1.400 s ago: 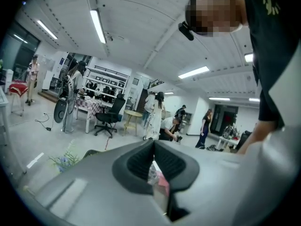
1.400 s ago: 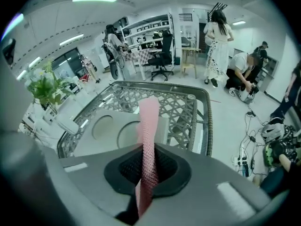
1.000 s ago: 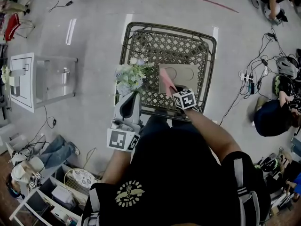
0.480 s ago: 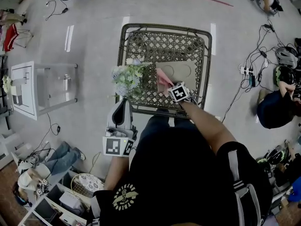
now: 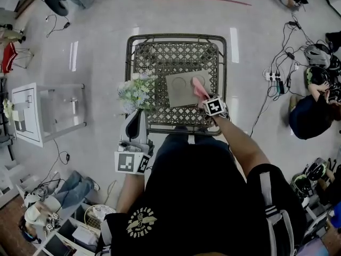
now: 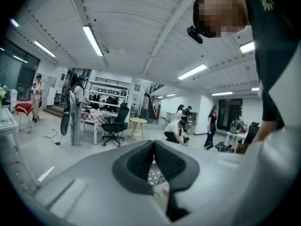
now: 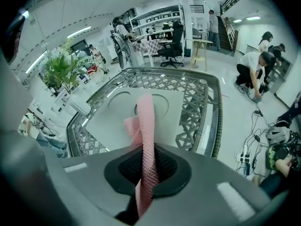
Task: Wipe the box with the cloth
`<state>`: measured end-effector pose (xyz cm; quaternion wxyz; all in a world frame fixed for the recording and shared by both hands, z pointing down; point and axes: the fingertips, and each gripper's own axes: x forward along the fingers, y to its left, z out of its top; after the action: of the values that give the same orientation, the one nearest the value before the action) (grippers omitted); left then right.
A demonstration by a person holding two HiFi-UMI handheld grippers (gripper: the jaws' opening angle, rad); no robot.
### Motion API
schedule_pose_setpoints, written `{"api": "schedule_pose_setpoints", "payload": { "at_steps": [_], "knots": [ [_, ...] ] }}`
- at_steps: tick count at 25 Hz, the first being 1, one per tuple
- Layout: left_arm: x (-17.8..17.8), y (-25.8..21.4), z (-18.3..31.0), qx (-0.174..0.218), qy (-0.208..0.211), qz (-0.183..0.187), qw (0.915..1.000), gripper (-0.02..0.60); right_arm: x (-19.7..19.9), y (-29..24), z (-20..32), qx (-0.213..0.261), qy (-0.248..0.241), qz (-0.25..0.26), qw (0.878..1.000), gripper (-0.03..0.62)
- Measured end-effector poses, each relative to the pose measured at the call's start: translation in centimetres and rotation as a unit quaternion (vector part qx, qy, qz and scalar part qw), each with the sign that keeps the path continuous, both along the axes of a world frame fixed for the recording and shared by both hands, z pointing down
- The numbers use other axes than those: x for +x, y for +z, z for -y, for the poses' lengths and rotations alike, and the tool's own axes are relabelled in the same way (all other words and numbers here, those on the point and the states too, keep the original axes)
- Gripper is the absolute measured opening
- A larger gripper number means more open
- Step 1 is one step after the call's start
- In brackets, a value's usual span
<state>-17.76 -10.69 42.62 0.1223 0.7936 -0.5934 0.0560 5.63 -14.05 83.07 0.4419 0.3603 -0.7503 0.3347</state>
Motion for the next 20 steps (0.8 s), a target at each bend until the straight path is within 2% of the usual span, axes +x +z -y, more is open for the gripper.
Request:
{"api": "schedule_pose_setpoints", "payload": {
  "at_steps": [5, 11, 16, 20],
  "knots": [
    [1.1, -0.8, 0.2, 0.006, -0.007, 0.002, 1.0000, 0.000, 2.9, 0.1, -0.3, -0.007, 0.028, 0.001, 1.000, 0.017],
    [2.3, -2.5, 0.3, 0.020, -0.015, 0.010, 0.9996, 0.000, 3.5, -1.0, 0.3, 0.005, 0.029, 0.020, 0.999, 0.017],
    [4.1, -2.8, 0.5, 0.031, -0.014, 0.009, 0.9994, 0.000, 4.1, -6.5, 1.0, 0.059, 0.019, 0.067, 0.996, 0.017],
    [4.7, -3.2, 1.0, 0.045, -0.016, 0.008, 0.9988, 0.000, 4.8, -12.7, 1.9, 0.113, 0.024, 0.117, 0.986, 0.017]
  ]
}}
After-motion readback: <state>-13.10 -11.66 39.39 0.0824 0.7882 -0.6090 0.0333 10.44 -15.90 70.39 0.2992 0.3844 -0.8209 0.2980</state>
